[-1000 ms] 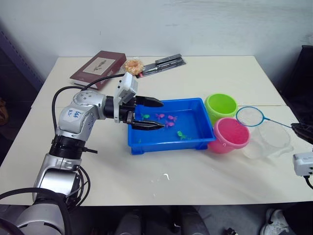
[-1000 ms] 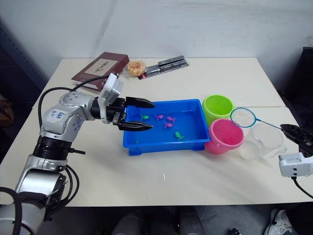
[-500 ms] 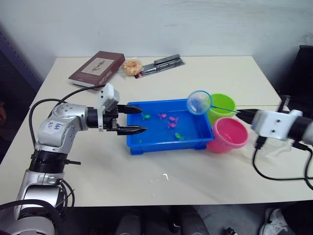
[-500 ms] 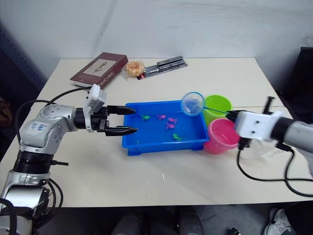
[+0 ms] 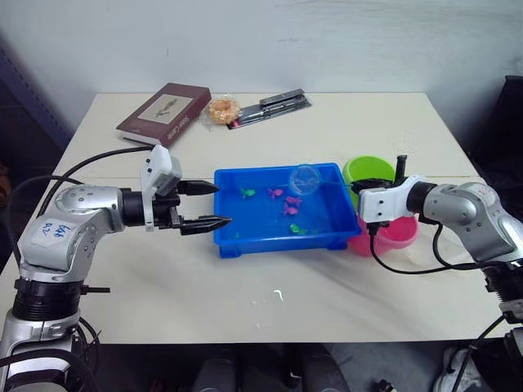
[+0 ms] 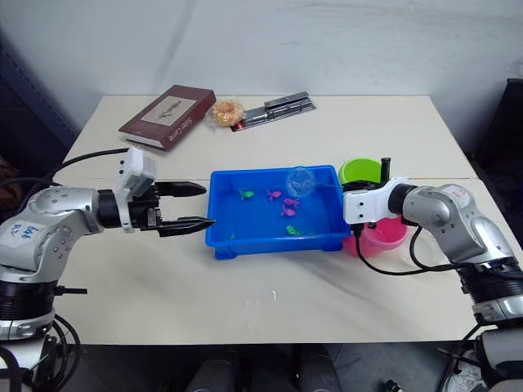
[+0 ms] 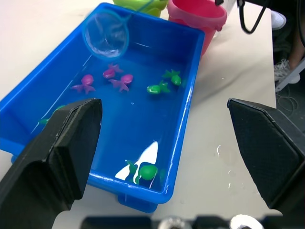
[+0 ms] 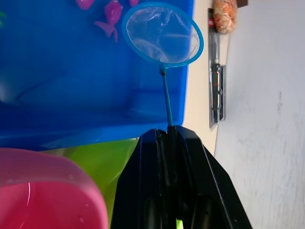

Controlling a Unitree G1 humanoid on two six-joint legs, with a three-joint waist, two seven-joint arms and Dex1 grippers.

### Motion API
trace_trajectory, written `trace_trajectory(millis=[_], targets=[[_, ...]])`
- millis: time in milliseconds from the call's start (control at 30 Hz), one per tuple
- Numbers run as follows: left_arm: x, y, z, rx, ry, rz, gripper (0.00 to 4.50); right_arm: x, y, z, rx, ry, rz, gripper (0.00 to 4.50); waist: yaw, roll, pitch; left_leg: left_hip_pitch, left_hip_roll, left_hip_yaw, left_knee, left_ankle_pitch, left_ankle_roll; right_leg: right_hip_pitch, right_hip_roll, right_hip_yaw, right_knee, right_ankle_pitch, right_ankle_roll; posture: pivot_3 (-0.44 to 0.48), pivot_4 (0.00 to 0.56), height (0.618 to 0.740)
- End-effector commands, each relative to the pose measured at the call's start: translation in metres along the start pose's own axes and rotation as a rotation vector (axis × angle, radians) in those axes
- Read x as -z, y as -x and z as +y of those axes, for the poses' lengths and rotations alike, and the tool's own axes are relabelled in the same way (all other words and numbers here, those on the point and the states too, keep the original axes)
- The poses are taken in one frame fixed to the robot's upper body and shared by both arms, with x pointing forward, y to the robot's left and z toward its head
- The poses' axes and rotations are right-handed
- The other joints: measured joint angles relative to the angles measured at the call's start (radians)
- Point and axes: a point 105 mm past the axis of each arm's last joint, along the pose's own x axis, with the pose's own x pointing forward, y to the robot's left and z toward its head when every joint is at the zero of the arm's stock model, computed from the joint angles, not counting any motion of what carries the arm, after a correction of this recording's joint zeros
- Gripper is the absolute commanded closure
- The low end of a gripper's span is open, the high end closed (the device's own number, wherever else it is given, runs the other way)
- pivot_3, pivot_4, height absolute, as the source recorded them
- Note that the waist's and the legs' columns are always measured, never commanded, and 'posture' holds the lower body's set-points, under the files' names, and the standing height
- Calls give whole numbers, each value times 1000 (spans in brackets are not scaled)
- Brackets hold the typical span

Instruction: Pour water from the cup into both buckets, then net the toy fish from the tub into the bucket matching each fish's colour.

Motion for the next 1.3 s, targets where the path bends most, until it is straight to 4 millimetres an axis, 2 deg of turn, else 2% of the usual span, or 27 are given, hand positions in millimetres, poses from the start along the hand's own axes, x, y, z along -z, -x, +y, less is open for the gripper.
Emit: trace_trajectory(millis=[33, 300, 567, 633, 800, 933, 1133, 1300], targets=[[-11, 6, -5, -9, -35, -24, 11, -4, 0, -13, 53, 74, -38, 4500, -1, 0, 0, 0, 0, 0, 0, 0, 0, 0, 0, 0, 0, 0, 0, 0, 150, 740], [-16, 7, -6, -26, -40, -34, 11, -6, -3, -12, 47, 186, -72, 4500, -2, 0, 0, 0, 0, 0, 0, 0, 0, 0, 0, 0, 0, 0, 0, 0, 150, 740], [-19, 6, -4, -29, -50, -37, 11, -1, -11, 3, 10, 247, -61, 4500, -4, 0, 0, 0, 0, 0, 0, 0, -1, 0, 0, 0, 0, 0, 0, 0, 150, 740], [-20, 6, -4, -26, -51, -37, 11, 2, -13, 12, -24, 248, -61, 4500, -7, 0, 0, 0, 0, 0, 0, 0, -1, 0, 0, 0, 0, 0, 0, 0, 150, 740], [-20, 4, -5, -16, -53, -36, 11, 0, -8, 18, -43, 278, -84, 4500, -10, 0, 0, 0, 0, 0, 0, 0, -1, 0, 0, 0, 0, 0, 0, 0, 150, 740], [-20, 4, -6, -10, -53, -35, 11, 0, 2, 17, -57, 229, -93, 4500, -9, 0, 0, 0, 0, 0, 0, 0, -1, 0, 0, 0, 0, 0, 0, 0, 150, 740], [-20, 3, -4, -6, -56, -36, 11, -7, 10, 32, -153, 154, -119, 4500, -8, 0, 0, 1, 0, 0, 0, 0, -1, 1, 0, 0, 0, 0, 0, 0, 150, 740], [-21, 1, -3, -1, -61, -42, 11, -11, 11, 26, -164, 34, -119, 4500, -5, 0, 0, 1, 0, 0, 0, 0, -1, 1, 0, 0, 0, 0, 0, 0, 150, 740]])
